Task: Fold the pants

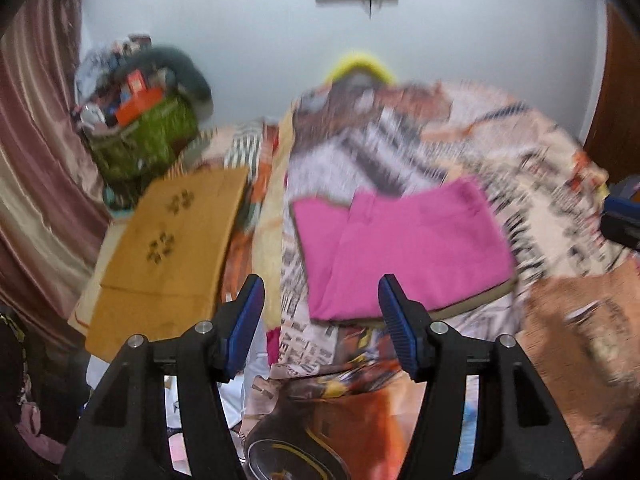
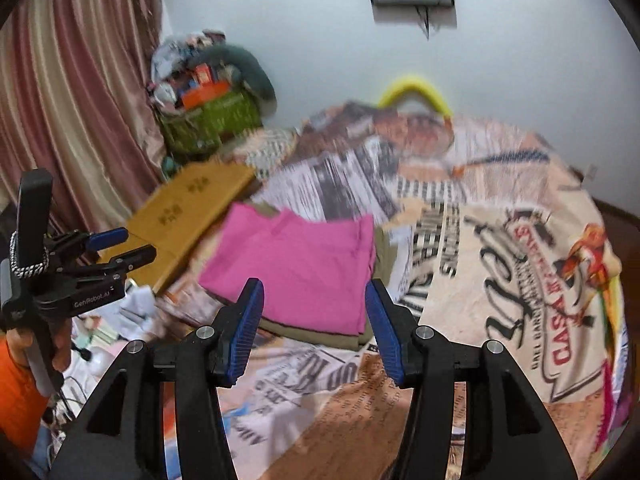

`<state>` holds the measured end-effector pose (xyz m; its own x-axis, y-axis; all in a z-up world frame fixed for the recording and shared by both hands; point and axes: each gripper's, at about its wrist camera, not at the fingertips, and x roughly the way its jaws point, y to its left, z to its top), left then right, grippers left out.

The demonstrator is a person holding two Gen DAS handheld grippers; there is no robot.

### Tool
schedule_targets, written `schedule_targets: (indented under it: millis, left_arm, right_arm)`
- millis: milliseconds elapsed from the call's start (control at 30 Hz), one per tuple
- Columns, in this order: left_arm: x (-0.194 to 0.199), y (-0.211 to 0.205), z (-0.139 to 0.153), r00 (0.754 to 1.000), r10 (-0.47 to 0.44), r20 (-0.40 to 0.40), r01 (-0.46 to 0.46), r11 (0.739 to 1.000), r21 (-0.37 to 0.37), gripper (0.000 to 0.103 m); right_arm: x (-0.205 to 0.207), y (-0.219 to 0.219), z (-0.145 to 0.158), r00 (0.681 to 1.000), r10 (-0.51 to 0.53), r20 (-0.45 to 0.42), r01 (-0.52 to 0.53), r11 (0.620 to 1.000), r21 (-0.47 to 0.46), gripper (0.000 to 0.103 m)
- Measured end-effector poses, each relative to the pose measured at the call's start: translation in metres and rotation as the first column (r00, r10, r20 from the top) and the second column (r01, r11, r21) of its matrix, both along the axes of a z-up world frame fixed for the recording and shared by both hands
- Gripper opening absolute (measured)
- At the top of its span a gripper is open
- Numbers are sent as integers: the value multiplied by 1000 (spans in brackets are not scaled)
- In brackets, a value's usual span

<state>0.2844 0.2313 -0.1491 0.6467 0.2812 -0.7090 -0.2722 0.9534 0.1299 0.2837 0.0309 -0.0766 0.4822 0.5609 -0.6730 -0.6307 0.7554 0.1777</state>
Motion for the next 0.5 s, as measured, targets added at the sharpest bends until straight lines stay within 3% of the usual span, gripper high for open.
schedule_targets:
  millis: [267, 500]
  left_arm:
    - [-71, -45, 93, 973, -52, 226, 45, 998, 36, 60]
    - [-141, -85, 145, 915, -88, 394, 63, 995, 76, 60]
  right_arm:
    - [-68, -26, 75, 983, -7, 185, -17, 992, 126, 49]
    - [-126, -40, 117, 947, 4, 322, -72, 977, 201, 49]
